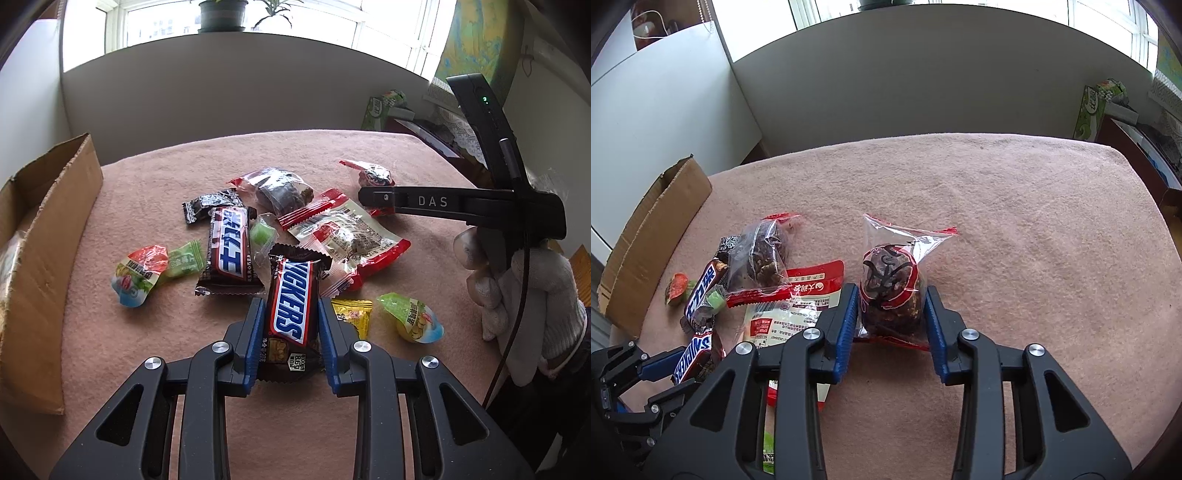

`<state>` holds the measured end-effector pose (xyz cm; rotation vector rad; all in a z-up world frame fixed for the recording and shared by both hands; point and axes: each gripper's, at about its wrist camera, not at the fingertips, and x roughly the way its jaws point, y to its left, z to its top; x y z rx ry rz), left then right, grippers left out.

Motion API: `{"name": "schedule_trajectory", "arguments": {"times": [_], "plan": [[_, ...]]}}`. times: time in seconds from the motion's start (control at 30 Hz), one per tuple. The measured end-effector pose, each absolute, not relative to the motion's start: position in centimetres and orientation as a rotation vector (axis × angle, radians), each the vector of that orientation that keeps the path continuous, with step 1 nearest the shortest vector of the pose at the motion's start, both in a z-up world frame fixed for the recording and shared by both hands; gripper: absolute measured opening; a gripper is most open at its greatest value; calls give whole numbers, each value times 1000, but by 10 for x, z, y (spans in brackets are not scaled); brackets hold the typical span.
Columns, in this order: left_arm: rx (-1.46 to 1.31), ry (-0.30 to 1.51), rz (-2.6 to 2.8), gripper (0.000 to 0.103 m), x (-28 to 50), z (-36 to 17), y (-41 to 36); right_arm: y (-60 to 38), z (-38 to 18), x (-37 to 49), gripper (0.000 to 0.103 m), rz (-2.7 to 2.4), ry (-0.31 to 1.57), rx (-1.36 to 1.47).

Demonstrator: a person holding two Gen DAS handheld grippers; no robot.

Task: Organize snacks
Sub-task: 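Carry both snacks into the box and open both grippers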

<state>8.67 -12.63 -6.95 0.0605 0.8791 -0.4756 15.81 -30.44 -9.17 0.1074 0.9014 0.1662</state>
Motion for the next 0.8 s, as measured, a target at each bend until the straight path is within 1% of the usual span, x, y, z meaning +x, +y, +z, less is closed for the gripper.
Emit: {"name": "schedule_trajectory", "arguments": {"times": [0.23,0.43,0.8], "plan": [[54,852,-481,27,80,-63,-124,-300,-69,142,32,164,812,105],[22,799,-476,27,73,-47,-112,-276,-44,130,32,215,748,100],[-88,711,-389,27,68,-22,-55,-200,-18,138,32,359,706,85]]}}
